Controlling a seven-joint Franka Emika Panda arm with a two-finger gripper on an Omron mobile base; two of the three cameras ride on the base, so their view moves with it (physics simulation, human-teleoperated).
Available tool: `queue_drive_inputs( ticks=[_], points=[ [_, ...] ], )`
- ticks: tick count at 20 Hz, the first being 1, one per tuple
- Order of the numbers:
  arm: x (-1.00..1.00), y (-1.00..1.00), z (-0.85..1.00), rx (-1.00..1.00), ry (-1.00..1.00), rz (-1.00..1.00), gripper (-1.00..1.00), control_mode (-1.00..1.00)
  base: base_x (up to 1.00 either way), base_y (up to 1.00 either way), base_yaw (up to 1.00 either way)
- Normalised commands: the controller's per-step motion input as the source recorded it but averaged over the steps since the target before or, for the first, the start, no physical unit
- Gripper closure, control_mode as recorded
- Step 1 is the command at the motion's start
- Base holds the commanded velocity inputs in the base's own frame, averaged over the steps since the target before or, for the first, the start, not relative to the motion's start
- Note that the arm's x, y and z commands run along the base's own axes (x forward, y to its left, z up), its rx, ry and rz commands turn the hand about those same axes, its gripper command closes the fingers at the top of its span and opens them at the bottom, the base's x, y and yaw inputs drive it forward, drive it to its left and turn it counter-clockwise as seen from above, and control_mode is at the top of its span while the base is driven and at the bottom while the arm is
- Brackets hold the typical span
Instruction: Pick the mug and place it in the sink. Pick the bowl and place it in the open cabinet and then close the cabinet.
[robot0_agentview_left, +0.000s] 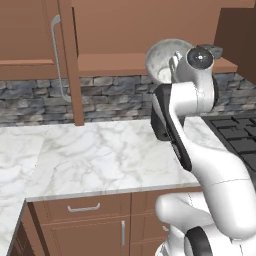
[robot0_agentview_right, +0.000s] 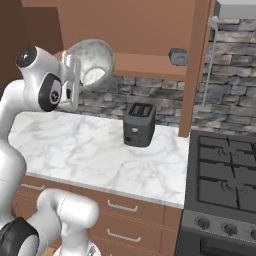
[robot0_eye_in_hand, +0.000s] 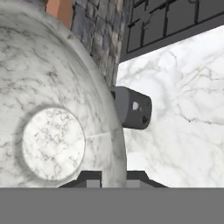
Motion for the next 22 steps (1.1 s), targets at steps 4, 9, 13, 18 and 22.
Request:
queue_drive_inputs(
  ticks=[4, 9, 13, 18, 22],
  points=[
    [0.61, 0.0, 0.25, 0.0, 0.03, 0.0, 1.0, -1.0, 0.0, 0.0, 0.0],
    [0.72, 0.0, 0.3, 0.0, 0.07, 0.0, 1.0, -1.0, 0.0, 0.0, 0.0],
    [0.58, 0.0, 0.32, 0.02, 0.0, 0.0, 1.0, -1.0, 0.0, 0.0, 0.0],
    [0.52, 0.0, 0.23, 0.01, 0.0, 0.0, 1.0, -1.0, 0.0, 0.0, 0.0],
    [0.58, 0.0, 0.01, 0.0, 0.01, 0.0, 1.0, -1.0, 0.0, 0.0, 0.0]
  ],
)
